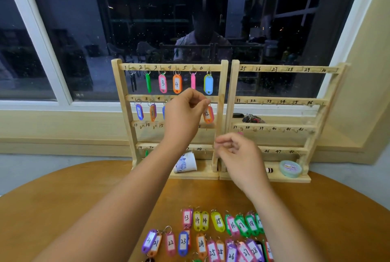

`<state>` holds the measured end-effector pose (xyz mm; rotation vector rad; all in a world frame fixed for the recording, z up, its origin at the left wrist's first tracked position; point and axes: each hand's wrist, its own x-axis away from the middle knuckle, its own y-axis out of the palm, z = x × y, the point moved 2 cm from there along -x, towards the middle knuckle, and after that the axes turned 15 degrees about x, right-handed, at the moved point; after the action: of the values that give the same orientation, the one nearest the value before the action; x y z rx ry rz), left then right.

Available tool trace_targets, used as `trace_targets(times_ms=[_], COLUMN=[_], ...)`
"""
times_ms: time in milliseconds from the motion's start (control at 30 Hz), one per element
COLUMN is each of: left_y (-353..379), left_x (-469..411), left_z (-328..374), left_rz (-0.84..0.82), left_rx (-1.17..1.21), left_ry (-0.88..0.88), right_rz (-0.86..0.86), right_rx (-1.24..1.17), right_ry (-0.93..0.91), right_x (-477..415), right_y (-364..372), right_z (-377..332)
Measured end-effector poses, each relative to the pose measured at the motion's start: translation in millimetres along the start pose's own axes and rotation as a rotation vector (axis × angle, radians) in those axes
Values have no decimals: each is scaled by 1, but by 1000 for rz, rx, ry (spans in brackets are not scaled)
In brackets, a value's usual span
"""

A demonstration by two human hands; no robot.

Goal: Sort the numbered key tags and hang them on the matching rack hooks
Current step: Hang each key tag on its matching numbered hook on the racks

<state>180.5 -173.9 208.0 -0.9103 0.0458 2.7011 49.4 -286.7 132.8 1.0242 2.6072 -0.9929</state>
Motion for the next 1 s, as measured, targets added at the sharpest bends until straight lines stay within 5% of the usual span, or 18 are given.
trace_targets(times_ms=[700,1000], left_y=[-22,-84], left_x=[12,120], left_z=[7,-64], left_rz=[-10,-90], left_rx=[-226,-243], left_ry=[190,-148], right_rz=[-164,-363], right_rx=[86,279], right_ry=[5,-24], right_x=[14,32], right_y=[24,52], right_z=[20,20])
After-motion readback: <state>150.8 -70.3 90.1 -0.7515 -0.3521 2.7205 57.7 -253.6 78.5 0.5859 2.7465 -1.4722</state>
